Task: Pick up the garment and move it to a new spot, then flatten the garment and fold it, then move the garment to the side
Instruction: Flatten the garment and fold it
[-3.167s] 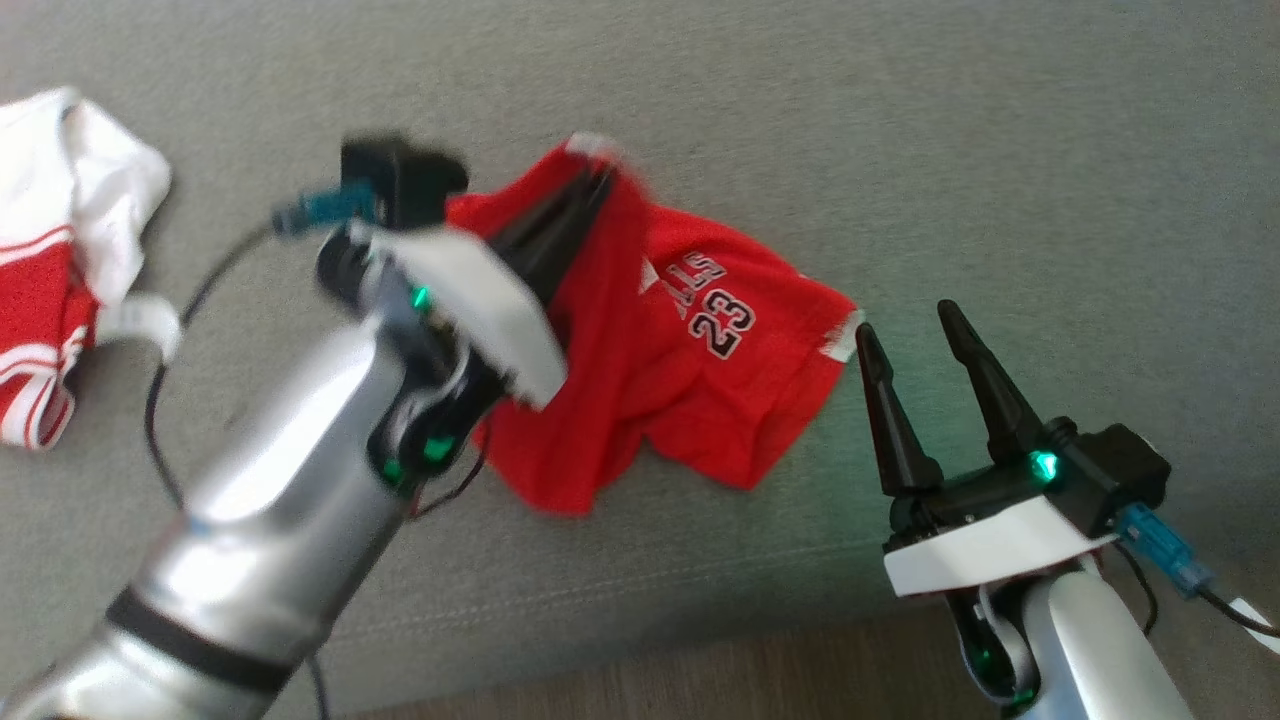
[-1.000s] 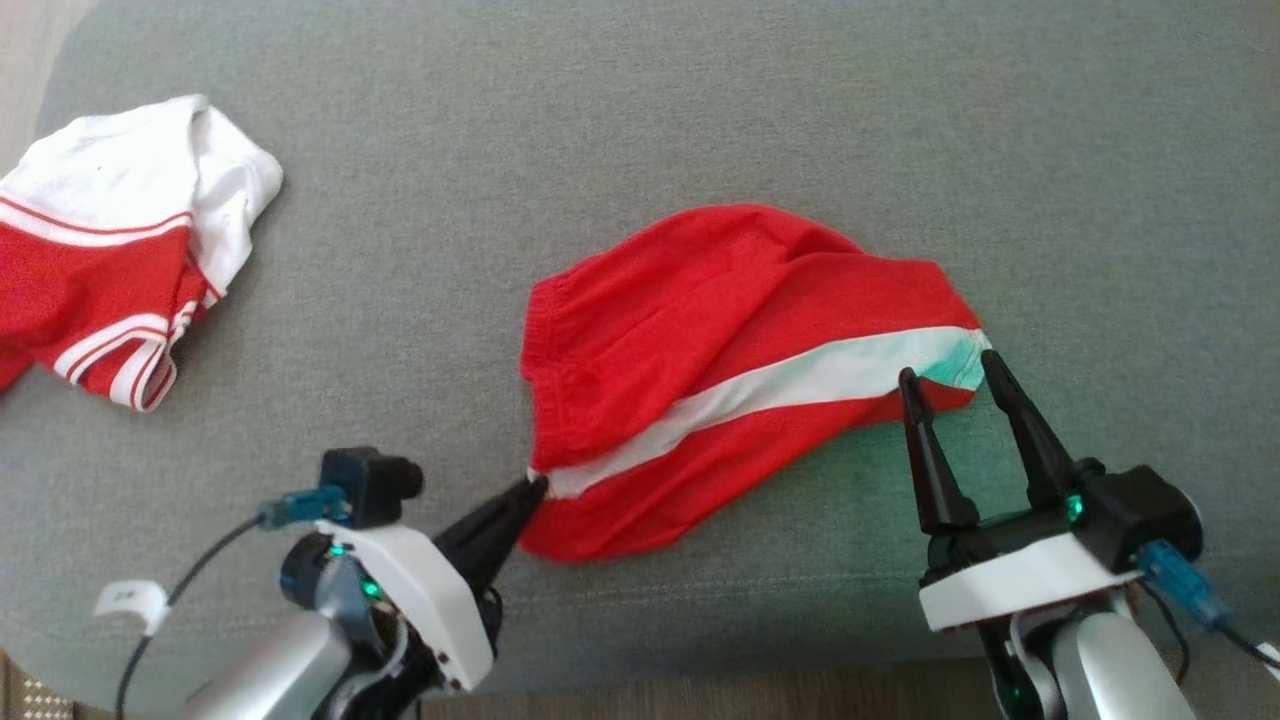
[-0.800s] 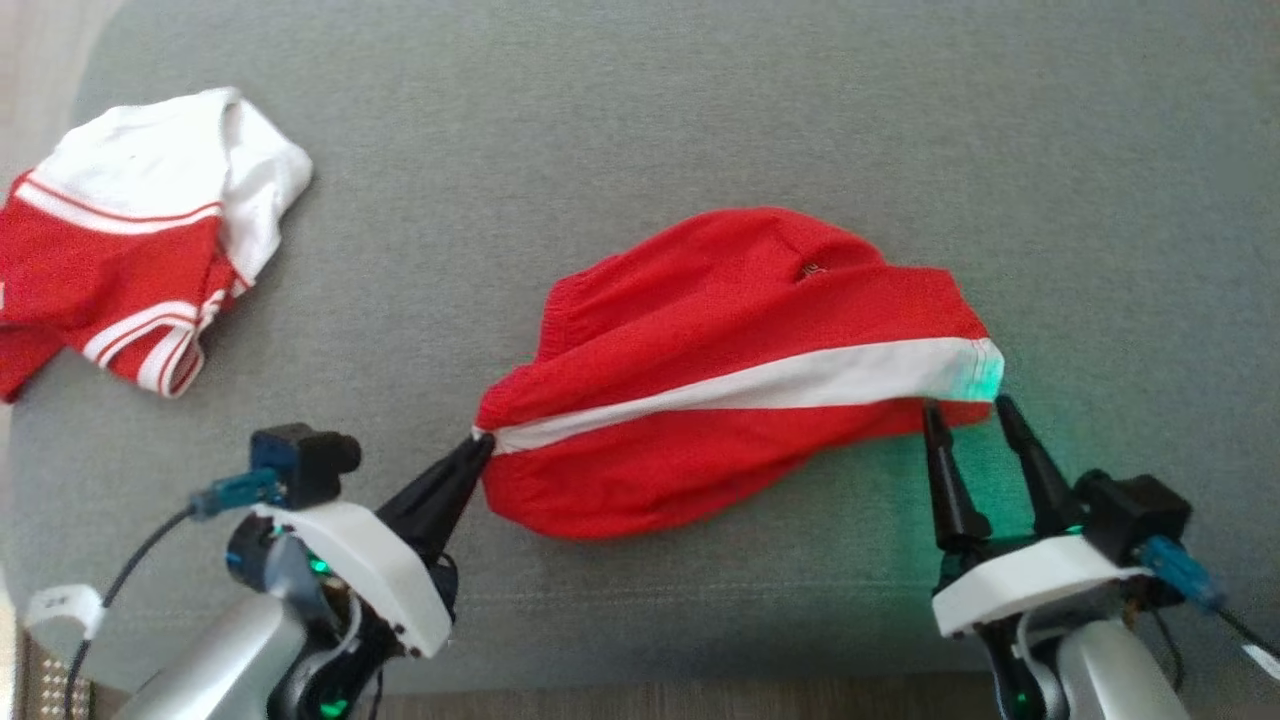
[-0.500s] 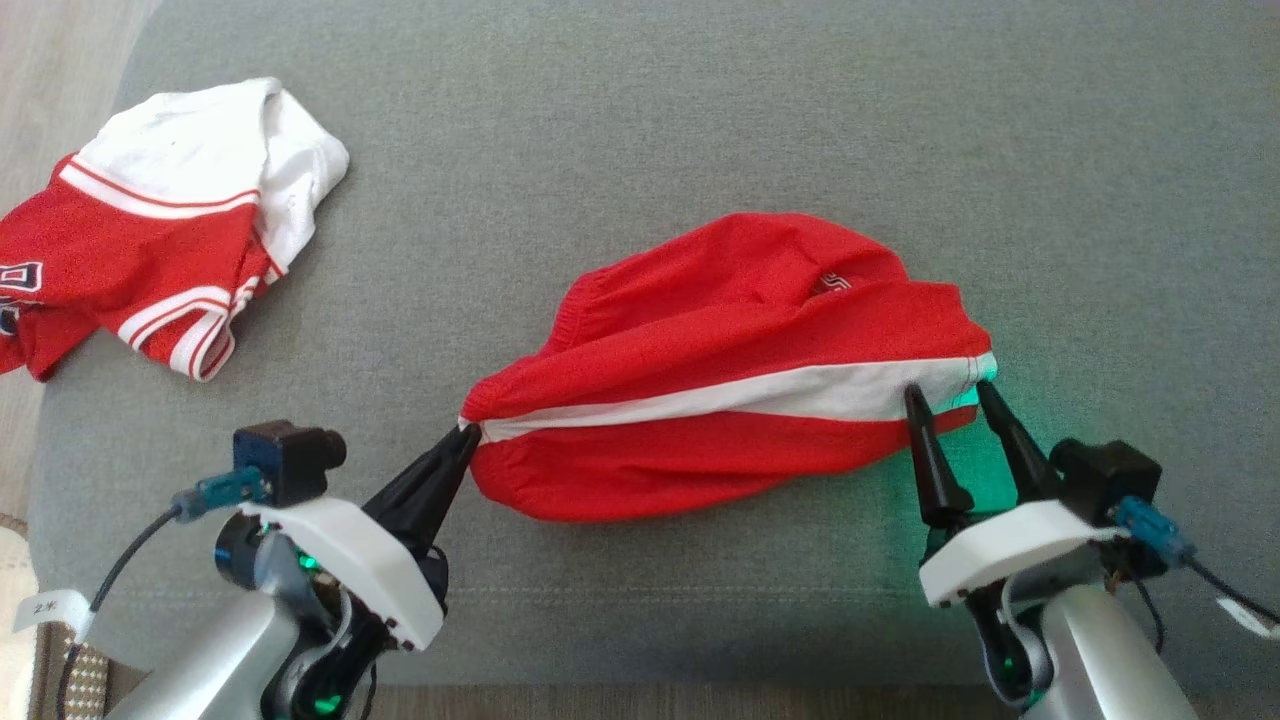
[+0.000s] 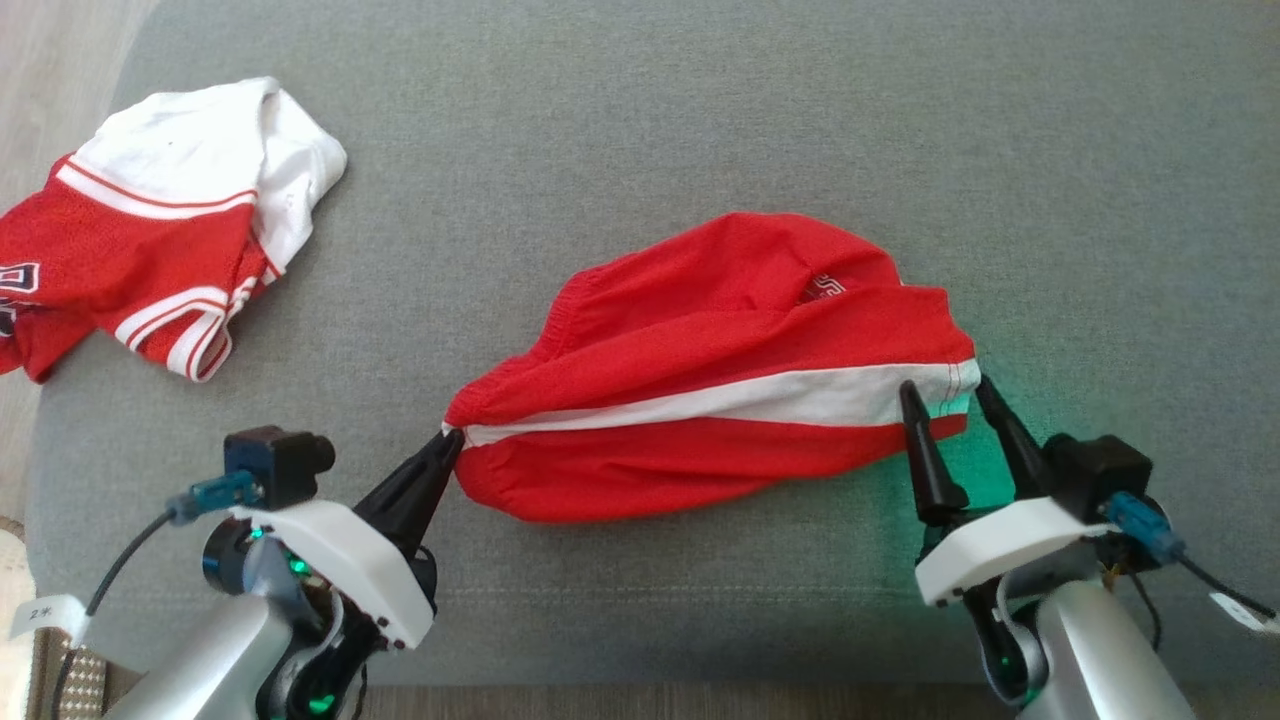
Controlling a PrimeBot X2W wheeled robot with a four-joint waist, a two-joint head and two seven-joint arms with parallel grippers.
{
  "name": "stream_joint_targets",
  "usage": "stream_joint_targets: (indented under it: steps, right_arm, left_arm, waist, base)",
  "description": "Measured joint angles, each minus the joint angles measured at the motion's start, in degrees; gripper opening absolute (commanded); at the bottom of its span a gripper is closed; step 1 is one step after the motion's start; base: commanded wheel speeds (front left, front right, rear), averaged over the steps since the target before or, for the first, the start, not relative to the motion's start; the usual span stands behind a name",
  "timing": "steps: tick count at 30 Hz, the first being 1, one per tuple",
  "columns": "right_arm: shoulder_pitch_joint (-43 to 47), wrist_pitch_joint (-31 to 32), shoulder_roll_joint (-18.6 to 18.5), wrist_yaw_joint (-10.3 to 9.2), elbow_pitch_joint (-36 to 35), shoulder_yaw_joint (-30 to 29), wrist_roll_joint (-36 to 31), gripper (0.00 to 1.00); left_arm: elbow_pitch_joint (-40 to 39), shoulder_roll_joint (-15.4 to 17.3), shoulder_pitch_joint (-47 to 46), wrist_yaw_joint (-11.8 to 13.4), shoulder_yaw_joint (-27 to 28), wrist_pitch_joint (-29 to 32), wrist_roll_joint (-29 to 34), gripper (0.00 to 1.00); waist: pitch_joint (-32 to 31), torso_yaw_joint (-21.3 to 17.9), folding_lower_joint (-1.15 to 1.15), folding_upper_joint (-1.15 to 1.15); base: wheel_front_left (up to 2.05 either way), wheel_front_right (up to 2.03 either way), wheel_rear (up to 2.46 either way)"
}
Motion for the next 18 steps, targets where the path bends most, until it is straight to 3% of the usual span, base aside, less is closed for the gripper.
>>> stream_joint_targets:
  steps: [2, 3, 4, 6, 11, 18]
  right_arm:
    - [-0.02, 0.0, 0.0, 0.0, 0.51, 0.97, -0.01, 1.0]
    - [-0.03, 0.0, 0.0, 0.0, 0.83, 1.41, -0.05, 0.81]
    - [-0.03, 0.0, 0.02, 0.0, 0.97, 1.71, -0.19, 0.48]
    - [-0.16, 0.0, -0.01, 0.0, 0.78, 1.77, -0.19, 0.0]
    - [-0.18, 0.0, -0.04, 0.0, -1.36, 1.76, -0.71, 0.0]
    - [-0.39, 0.0, -0.03, 0.0, -9.5, -0.9, 0.52, 0.0]
  left_arm:
    - [0.19, 0.0, -0.09, 0.0, 0.01, 0.0, 0.0, 0.0]
    - [0.33, -0.01, -0.11, 0.0, 0.01, 0.0, 0.0, 0.0]
    - [0.51, -0.02, -0.14, 0.0, 0.01, 0.0, 0.01, 0.0]
    - [1.13, -0.02, -0.26, 0.0, 0.0, -0.23, 0.11, 0.0]
    - [1.44, -0.02, -0.36, 0.0, 0.0, -0.99, 0.57, 0.0]
    - [-2.48, 0.42, -3.84, -1.3, 0.85, -1.69, 0.59, 0.0]
  waist:
    - [0.05, -0.08, 0.0, 0.0]
    - [0.06, -0.08, 0.0, 0.0]
    - [0.06, -0.07, 0.0, 0.0]
    - [-0.01, 0.02, 0.0, 0.0]
    - [-0.37, 0.24, 0.0, 0.0]
    - [-1.37, 0.38, 0.0, 0.0]
  base:
    - [0.0, 0.0, 0.0]
    - [0.0, 0.0, 0.0]
    - [0.0, 0.0, 0.0]
    - [0.0, 0.0, 0.0]
    - [0.0, 0.0, 0.0]
    - [0.0, 0.0, 0.0]
